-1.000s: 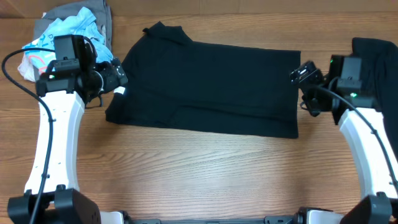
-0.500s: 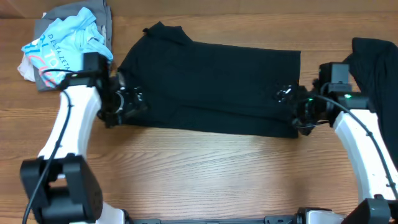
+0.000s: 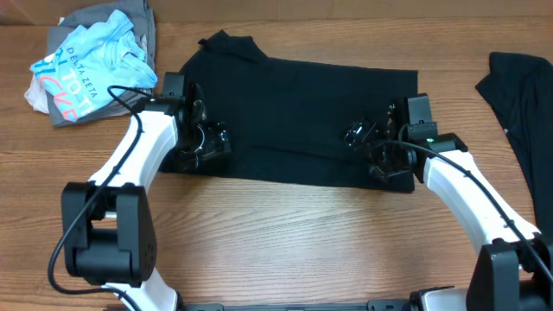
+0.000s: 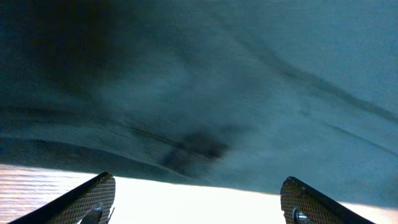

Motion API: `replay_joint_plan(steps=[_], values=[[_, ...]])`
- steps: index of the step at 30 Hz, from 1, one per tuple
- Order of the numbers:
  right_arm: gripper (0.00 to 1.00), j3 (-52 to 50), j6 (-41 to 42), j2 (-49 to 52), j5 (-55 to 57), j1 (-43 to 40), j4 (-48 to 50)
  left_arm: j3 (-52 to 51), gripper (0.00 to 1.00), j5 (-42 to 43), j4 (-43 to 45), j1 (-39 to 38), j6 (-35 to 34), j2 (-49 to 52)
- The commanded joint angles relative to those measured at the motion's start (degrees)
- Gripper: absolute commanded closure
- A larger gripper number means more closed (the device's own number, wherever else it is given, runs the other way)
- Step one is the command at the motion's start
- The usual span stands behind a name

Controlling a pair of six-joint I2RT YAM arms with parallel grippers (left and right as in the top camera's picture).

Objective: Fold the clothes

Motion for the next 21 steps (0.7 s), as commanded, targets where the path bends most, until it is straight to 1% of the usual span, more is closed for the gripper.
replay_joint_plan(steps=[1,2,5,7,9,11,14,16,21], values=[[0.00,-0.4,0.4,0.9,3.3,0.3,2.1,-0.1,0.12,-7.2,0.4,0.7,-1.0,1.8],[0.00,-0.4,0.0,0.9,3.9,0.3,2.9,0.5,0.12,-9.5,0.9,1.3,-0.6,1.7],[0.00,-0.4,-1.4,0.9,3.9,0.3,3.3,1.7,0.12,-12.7,0.7,2.6,0.1,1.7],[0.00,-0.4,-1.5,0.9,3.9,0.3,3.5,2.3,0.12,-13.4,0.5,3.6,2.6,1.7],[0.00,-0.4,-1.5,0.9,3.9,0.3,4.1,2.4,0.12,-13.3,0.6,4.9,4.7,1.7],[0.00,-0.4,-1.5,0.9,3.9,0.3,4.9,2.4,0.15,-13.1,0.3,6.4,4.7,1.7],[0.00,-0.4,-1.5,0.9,3.9,0.3,5.5,2.4,0.17,-11.0,0.1,8.0,7.1,1.8],[0.00,-0.4,-1.5,0.9,3.9,0.3,5.9,2.3,0.19,-9.8,0.0,8.2,8.3,1.8],[0.00,-0.4,-1.5,0.9,3.9,0.3,6.0,2.3,0.20,-9.5,0.1,7.6,8.3,1.8]])
